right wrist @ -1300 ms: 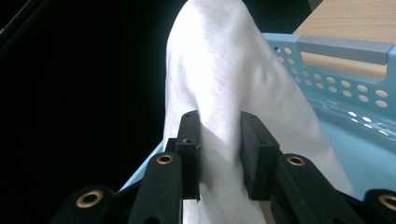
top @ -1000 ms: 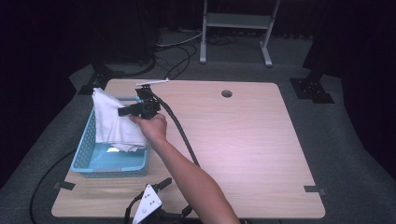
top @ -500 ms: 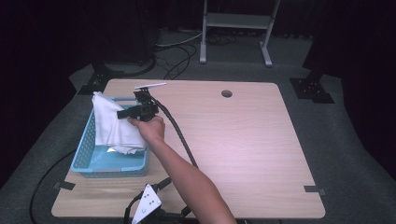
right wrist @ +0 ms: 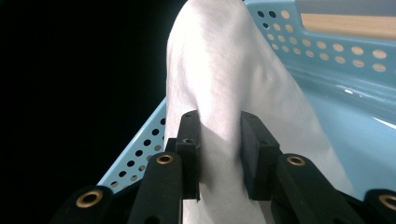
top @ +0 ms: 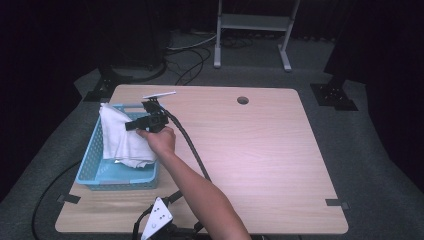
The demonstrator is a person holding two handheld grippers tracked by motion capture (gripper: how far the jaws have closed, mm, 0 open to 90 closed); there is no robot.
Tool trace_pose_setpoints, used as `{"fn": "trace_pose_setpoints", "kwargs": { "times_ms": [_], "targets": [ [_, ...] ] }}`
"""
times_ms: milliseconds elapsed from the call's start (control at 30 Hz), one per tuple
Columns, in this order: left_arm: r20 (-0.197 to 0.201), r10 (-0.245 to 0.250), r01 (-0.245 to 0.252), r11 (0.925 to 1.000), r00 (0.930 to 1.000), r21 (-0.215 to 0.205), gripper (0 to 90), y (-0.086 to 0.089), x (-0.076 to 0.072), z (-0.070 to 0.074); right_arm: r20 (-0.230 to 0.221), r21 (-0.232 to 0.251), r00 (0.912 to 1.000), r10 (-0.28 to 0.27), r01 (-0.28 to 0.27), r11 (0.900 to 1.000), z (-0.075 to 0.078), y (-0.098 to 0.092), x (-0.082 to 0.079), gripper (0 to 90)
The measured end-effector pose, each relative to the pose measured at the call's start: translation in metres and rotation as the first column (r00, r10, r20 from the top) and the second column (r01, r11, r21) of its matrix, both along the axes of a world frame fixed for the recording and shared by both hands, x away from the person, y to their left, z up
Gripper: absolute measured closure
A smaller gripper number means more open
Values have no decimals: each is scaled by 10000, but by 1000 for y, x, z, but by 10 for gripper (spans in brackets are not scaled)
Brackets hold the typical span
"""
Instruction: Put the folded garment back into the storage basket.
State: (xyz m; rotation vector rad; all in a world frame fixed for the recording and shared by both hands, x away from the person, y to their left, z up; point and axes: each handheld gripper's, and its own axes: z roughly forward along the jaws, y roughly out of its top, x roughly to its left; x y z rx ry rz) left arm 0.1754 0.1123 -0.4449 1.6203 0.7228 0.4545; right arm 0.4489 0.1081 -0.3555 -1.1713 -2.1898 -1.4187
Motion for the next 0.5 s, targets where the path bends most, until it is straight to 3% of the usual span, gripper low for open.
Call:
{"fn": "trace_pose_setpoints", "kwargs": {
  "times_ms": [500],
  "targets": [
    [-7, 44, -44, 10000, 10000, -56, 6, 1, 0, 0, -201, -89, 9998, 26, -27, 10000, -9, 7, 1, 717]
  ]
}}
